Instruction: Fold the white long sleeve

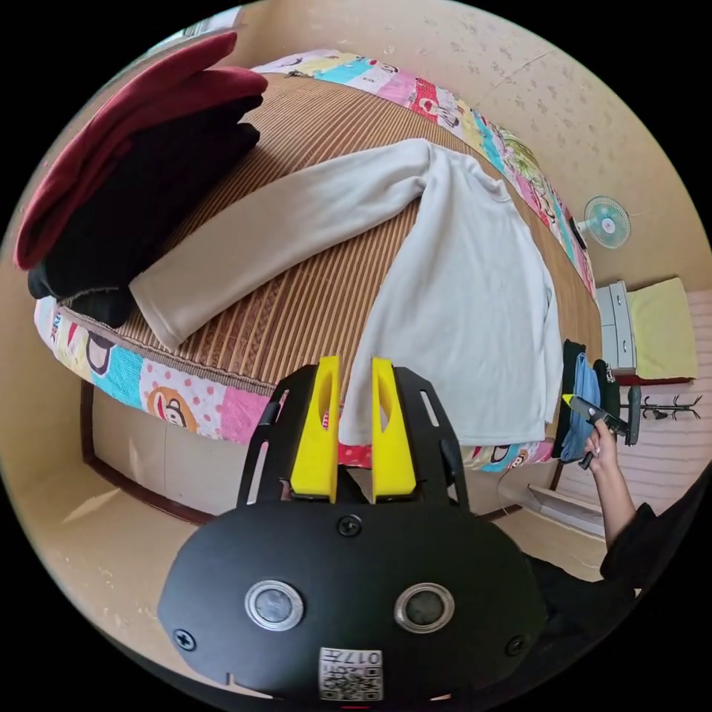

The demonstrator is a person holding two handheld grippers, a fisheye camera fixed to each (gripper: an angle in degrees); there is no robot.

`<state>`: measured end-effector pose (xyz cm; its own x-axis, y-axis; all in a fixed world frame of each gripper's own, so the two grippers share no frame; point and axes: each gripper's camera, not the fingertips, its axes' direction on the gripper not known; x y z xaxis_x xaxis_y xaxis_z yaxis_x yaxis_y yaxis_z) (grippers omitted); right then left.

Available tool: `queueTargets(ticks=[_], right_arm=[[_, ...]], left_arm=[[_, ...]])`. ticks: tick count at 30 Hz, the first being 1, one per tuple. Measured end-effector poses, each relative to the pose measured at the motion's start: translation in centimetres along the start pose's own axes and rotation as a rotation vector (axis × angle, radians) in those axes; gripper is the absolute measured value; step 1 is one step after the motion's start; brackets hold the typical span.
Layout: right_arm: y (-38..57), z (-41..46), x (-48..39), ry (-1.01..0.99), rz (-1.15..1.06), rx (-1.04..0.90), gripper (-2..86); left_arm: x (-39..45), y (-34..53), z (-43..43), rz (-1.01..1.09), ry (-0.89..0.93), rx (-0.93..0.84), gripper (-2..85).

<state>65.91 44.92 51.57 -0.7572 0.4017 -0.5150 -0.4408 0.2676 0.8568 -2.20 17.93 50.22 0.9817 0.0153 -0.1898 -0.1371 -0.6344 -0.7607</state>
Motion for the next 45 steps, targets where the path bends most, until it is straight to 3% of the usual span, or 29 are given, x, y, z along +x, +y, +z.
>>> queueTargets(ticks=[2,4,6,8,11,16,21,23,30,32,37,38,40,43,45], right_arm=[[-0.9,0.3,0.6,0.036,0.066,-0.002,8.5],[-1.9,3.8,0.6,0.006,0.075,-0.163,8.6],[-1.9,3.7,-0.4,0.047,0.045,-0.134,6.5],[-2.0,2.7,-1.9,-0.025,-0.115,-0.141,4.0],[-2.1,-1.7,-0.9,-0.233,-0.070,-0.102,3.2],[0.3,-11.0,10.0,-0.596,0.294,0.276,3.4],[2.8,-12.7,17.0,-0.335,0.540,0.337,4.8],[3.5,-13.9,16.7,-0.276,0.530,0.383,5.9],[1.3,-15.4,2.6,-0.074,-0.106,0.325,12.9],[0.7,-14.0,-1.5,-0.040,-0.293,0.247,13.2],[1.0,-5.3,-9.8,0.357,-0.851,-0.090,13.1],[1.1,-4.2,-10.0,0.406,-0.903,-0.143,12.9],[1.3,0.0,-9.5,0.722,-1.038,-0.297,10.0],[1.3,-0.5,-9.6,0.849,-1.143,-0.255,3.8],[0.2,-3.2,-9.8,0.808,-1.114,-0.177,2.8]], left_arm=[[1.8,-0.4,-0.3,0.016,0.051,0.060,6.7],[3.6,-0.9,0.5,0.052,0.091,0.058,6.7],[5.7,-1.3,1.6,0.078,0.115,0.032,6.7],[8.1,-1.2,2.8,0.106,0.153,0.017,6.6],[10.8,-0.5,4.0,0.146,0.192,0.020,6.5],[13.4,0.4,6.9,0.157,0.252,-0.006,6.5],[15.6,1.1,8.9,0.162,0.305,-0.036,6.4],[16.8,1.2,9.1,0.189,0.306,-0.037,6.4],[19.0,1.3,10.0,0.211,0.322,-0.042,6.5],[19.7,1.4,10.4,0.213,0.328,-0.047,6.4],[20.3,2.3,11.3,0.205,0.364,-0.065,6.4],[20.3,2.5,11.5,0.205,0.371,-0.070,6.4],[20.3,2.9,11.7,0.207,0.373,-0.075,6.4],[19.8,3.2,11.7,0.202,0.379,-0.078,6.4],[19.3,3.2,11.5,0.188,0.383,-0.078,6.4]])
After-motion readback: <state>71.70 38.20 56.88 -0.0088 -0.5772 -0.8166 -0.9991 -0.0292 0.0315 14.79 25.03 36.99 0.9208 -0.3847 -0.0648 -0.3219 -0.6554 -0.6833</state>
